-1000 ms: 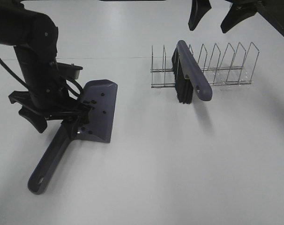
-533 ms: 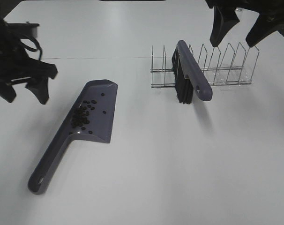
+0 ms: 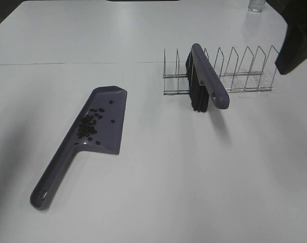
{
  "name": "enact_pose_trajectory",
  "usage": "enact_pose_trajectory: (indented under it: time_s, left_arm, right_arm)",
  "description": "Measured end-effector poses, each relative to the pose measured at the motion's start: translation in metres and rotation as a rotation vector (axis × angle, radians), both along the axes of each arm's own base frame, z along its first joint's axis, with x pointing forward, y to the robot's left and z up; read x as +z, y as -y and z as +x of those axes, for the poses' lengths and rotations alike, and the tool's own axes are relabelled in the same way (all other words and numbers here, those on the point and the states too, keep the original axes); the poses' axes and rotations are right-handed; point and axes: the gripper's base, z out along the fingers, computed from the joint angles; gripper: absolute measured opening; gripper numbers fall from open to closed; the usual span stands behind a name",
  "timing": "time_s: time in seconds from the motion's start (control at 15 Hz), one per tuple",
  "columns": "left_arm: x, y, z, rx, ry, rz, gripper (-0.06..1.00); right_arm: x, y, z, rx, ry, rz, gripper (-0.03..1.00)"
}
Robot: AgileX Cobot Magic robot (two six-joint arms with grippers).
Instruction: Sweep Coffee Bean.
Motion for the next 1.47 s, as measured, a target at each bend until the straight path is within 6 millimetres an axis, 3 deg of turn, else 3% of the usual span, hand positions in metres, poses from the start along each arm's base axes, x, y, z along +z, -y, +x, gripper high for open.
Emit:
enact_pose_trajectory:
  time_s: [0.07, 0.13, 0.2, 0.33, 0.6, 0.67, 0.73, 1.07, 1.33, 1.47]
  left_arm:
    - [0.001, 0.001, -0.009, -0.001, 0.001, -0.001, 0.66]
    - [0.003, 0.002, -0.031, 0.002, 0.017, -0.001, 0.66]
    - [0.005, 0.004, -0.074, 0.005, 0.052, -0.001, 0.66]
    - [0.001, 0.006, -0.114, 0.003, 0.072, 0.003, 0.66]
    - [0.004, 0.006, -0.168, -0.009, 0.169, 0.041, 0.66]
    - [0.006, 0.007, -0.173, -0.017, 0.191, 0.045, 0.66]
    - [0.011, 0.008, -0.195, -0.03, 0.284, 0.052, 0.66]
    - [-0.004, 0.01, -0.22, -0.033, 0.356, 0.059, 0.66]
    - [-0.003, 0.014, -0.22, -0.105, 0.401, 0.049, 0.67]
    - [-0.005, 0.015, -0.22, -0.107, 0.398, 0.045, 0.67]
  right_arm:
    - [-0.001, 0.002, -0.007, 0.0, 0.0, 0.0, 0.66]
    - [0.0, 0.005, -0.023, -0.003, 0.011, 0.003, 0.66]
    - [-0.003, 0.012, -0.051, -0.006, 0.028, 0.007, 0.66]
    - [-0.01, 0.018, -0.079, -0.021, 0.038, 0.016, 0.66]
    - [-0.026, 0.03, -0.122, -0.038, 0.075, 0.008, 0.66]
    - [-0.029, 0.031, -0.127, -0.04, 0.079, 0.002, 0.66]
    - [-0.036, 0.038, -0.147, -0.044, 0.124, -0.016, 0.66]
    - [-0.053, 0.05, -0.182, -0.051, 0.236, -0.035, 0.66]
    - [-0.077, 0.056, -0.206, -0.055, 0.319, -0.018, 0.66]
    - [-0.078, 0.057, -0.21, -0.057, 0.367, -0.006, 0.66]
